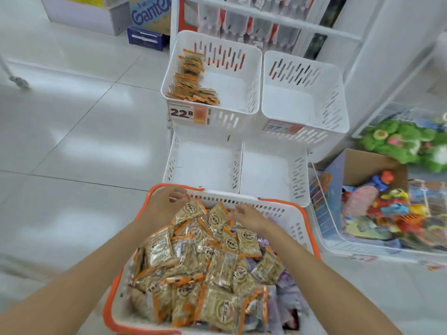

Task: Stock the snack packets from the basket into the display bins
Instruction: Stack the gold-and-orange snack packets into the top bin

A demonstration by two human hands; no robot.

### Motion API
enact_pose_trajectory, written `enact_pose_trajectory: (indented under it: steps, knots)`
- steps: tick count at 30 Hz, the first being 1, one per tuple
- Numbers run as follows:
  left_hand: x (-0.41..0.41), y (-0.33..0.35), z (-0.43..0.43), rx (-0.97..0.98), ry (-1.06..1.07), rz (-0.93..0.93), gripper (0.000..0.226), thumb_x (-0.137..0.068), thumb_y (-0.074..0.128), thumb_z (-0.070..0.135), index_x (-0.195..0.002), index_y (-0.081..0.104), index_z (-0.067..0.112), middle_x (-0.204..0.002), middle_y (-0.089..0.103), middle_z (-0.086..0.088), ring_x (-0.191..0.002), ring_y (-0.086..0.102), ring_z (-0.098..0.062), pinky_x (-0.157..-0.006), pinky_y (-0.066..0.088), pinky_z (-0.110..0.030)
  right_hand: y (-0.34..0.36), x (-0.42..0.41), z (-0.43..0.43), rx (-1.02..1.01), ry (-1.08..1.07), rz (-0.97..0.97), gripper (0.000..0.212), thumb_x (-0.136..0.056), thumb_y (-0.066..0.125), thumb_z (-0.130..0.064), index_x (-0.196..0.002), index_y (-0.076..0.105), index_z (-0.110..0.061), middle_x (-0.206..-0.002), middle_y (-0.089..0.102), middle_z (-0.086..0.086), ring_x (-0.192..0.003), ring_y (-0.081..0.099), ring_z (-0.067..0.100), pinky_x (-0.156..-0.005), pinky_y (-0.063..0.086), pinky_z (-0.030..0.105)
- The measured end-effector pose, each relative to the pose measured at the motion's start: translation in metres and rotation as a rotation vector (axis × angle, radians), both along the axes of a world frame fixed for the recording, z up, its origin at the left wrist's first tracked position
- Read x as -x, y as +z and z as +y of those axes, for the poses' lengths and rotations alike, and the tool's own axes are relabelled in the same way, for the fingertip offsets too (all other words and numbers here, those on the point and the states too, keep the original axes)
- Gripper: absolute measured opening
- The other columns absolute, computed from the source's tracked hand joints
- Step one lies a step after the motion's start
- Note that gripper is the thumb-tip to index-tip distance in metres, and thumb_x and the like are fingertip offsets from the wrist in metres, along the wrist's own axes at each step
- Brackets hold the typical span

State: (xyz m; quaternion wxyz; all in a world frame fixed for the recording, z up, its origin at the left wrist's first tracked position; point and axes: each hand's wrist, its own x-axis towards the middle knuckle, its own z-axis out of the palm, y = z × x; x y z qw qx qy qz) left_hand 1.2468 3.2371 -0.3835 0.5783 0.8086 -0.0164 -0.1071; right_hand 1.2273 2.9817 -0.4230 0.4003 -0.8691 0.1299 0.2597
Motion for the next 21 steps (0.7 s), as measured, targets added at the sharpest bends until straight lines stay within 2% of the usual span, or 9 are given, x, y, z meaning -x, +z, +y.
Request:
enact_pose_trajectory:
  steps: [2,4,6,7,9,12,16,19,21]
  knots:
    - [0.006,-0.003,0.005,0.039,0.003,0.014,0.014,-0.090,0.062,-0.007,-0.094,0.064,0.006,-0.082,0.058,-0.006,-0.061,0.059,-0.001,-0.059,0.047,-0.014,-0.013,-0.007,0.020,-0.009,0.021,0.001,0.065,-0.098,0.057,-0.037,-0.151,0.031,-0.009,-0.133,0.052,0.000,-0.120,0.053,0.021,-0.096,0.039,0.036]
    - [0.009,-0.007,0.010,-0.009,-0.023,-0.006,0.018,-0.091,0.063,-0.002,-0.090,0.064,0.016,-0.084,0.060,-0.004,-0.070,0.058,-0.009,-0.066,0.046,-0.021,-0.028,-0.012,0.029,0.077,-0.010,-0.090,0.053,-0.095,0.062,-0.032,-0.143,0.048,-0.016,-0.104,0.061,-0.006,-0.096,0.060,0.020,-0.085,0.044,0.036]
    - [0.011,-0.009,0.013,-0.009,-0.021,0.009,0.016,-0.092,0.063,0.003,-0.094,0.063,0.019,-0.087,0.062,-0.002,-0.072,0.057,-0.010,-0.063,0.046,-0.015,-0.029,-0.013,0.028,0.051,-0.067,-0.124,0.021,-0.091,0.065,-0.021,-0.112,0.066,-0.019,-0.077,0.063,-0.002,-0.077,0.060,0.029,-0.068,0.047,0.037]
    - [0.012,-0.009,0.013,-0.012,-0.016,0.014,0.016,-0.092,0.063,0.004,-0.097,0.064,0.019,-0.087,0.062,-0.001,-0.073,0.057,-0.010,-0.061,0.047,-0.014,-0.025,-0.013,0.024,-0.005,-0.077,-0.123,0.006,-0.090,0.065,-0.013,-0.090,0.061,-0.018,-0.066,0.056,0.002,-0.069,0.053,0.027,-0.062,0.042,0.035]
    - [0.012,-0.012,0.013,-0.022,0.012,0.034,0.016,-0.092,0.063,0.009,-0.099,0.064,0.024,-0.092,0.065,0.000,-0.078,0.059,-0.012,-0.067,0.051,-0.020,-0.007,-0.014,0.012,-0.070,-0.085,-0.152,0.025,-0.087,0.065,-0.004,-0.074,0.046,-0.014,-0.069,0.042,0.009,-0.067,0.042,0.021,-0.065,0.037,0.033]
    - [0.011,-0.014,0.011,0.017,0.068,0.087,0.014,-0.090,0.068,0.021,-0.104,0.064,0.024,-0.105,0.066,-0.001,-0.095,0.062,-0.018,-0.083,0.054,-0.033,0.024,-0.017,0.012,-0.194,-0.277,-0.278,0.022,-0.083,0.070,-0.002,-0.086,0.051,-0.010,-0.081,0.052,0.013,-0.071,0.053,0.023,-0.068,0.049,0.041]
    - [0.012,-0.014,0.004,0.332,-0.051,0.361,0.060,-0.078,0.079,0.041,-0.127,0.057,0.016,-0.123,0.065,0.002,-0.113,0.062,-0.011,-0.099,0.051,-0.035,0.044,-0.016,0.049,-0.571,-0.311,-0.161,0.025,-0.085,0.073,-0.004,-0.101,0.055,-0.011,-0.094,0.067,0.013,-0.083,0.065,0.027,-0.083,0.055,0.044]
    - [0.009,-0.010,0.011,0.504,0.098,0.360,0.014,-0.088,0.070,0.014,-0.099,0.062,0.010,-0.098,0.074,-0.003,-0.093,0.071,-0.016,-0.096,0.053,-0.036,0.039,-0.018,0.074,-0.574,-0.225,-0.084,0.034,-0.090,0.070,-0.029,-0.111,0.060,-0.005,-0.096,0.068,0.010,-0.087,0.068,0.025,-0.085,0.056,0.035]
    - [0.001,-0.010,0.026,0.516,0.254,0.340,0.013,-0.089,0.068,0.006,-0.084,0.057,0.010,-0.088,0.068,-0.009,-0.082,0.067,-0.022,-0.087,0.056,-0.038,0.023,-0.026,0.082,-0.371,-0.245,-0.083,0.050,-0.090,0.063,-0.049,-0.111,0.065,-0.004,-0.088,0.061,0.006,-0.081,0.059,0.023,-0.080,0.049,0.033]
